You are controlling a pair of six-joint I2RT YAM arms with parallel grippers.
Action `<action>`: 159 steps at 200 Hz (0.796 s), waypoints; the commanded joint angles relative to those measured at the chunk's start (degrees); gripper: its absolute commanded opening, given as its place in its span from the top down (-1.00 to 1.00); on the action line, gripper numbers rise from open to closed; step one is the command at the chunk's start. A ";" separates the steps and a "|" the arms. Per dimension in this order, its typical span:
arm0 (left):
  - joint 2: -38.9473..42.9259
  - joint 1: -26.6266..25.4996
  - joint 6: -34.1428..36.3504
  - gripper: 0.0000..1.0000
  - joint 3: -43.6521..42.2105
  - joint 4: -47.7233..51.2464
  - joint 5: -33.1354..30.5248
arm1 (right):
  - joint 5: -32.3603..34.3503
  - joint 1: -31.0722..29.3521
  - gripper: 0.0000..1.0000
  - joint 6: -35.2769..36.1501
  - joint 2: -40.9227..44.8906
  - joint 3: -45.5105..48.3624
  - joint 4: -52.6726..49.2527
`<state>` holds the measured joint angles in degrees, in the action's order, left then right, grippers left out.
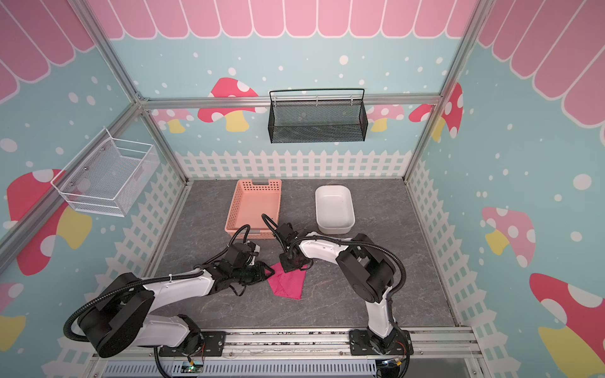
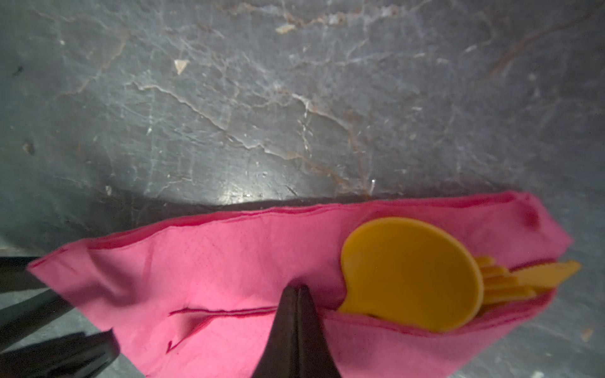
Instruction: Place the utensils on the paper napkin and roll it up
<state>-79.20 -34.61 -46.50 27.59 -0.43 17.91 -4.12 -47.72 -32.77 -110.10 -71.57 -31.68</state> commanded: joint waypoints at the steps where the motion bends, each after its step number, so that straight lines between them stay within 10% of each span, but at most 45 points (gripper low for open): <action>1: -0.48 0.29 3.56 0.32 1.29 4.23 -2.98 | -0.98 -0.62 0.94 0.56 -2.17 2.66 -1.54; 159: -0.87 0.40 5.83 0.84 3.44 5.65 -1.12 | -3.51 -0.62 0.86 -1.57 3.04 2.92 2.04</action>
<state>-80.77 -34.57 -41.32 30.28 4.49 16.84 -5.67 -47.72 -33.32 -109.49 -70.57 -29.67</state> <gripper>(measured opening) 0.082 0.063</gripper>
